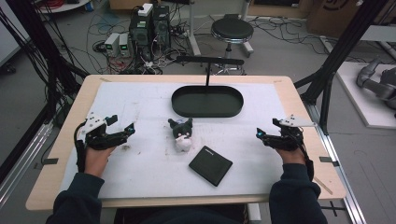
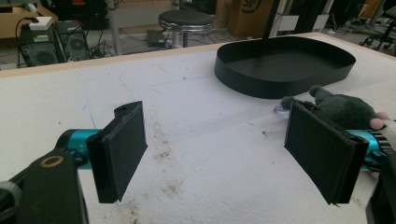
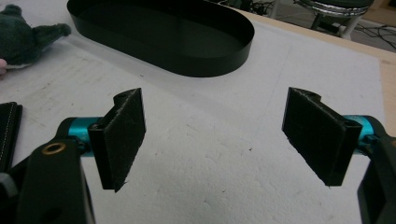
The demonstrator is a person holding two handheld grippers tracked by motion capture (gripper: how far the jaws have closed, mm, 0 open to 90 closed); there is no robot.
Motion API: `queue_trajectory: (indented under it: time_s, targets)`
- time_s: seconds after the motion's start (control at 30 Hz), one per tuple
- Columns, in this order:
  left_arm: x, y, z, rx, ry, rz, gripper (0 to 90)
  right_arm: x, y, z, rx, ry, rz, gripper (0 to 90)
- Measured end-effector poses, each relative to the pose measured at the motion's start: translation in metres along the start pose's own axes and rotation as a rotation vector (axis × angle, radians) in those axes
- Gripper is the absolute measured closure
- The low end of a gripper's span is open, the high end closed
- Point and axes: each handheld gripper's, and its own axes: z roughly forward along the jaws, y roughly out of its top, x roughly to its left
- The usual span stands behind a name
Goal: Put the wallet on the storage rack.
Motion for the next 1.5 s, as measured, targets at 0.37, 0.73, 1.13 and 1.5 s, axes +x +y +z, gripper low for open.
queue_trajectory:
  time_s: [0.37,0.73,1.13,1.5]
  targets:
    - [0.001,0.0,0.0,0.004,0.007,0.001,20.9,0.003,-0.002,-0.001,0.006,0.028,-0.012,22.1]
    - [0.0,0.0,-0.004,0.001,0.006,0.014,21.4,0.021,0.002,0.005,0.036,0.125,-0.07,26.4]
    - [0.001,-0.002,0.004,0.016,-0.005,0.013,22.8,0.064,0.001,0.035,0.134,0.325,-0.132,33.7]
    - [-0.001,-0.001,0.004,0.024,-0.002,0.024,23.2,0.095,-0.003,0.052,0.219,0.53,-0.167,37.2]
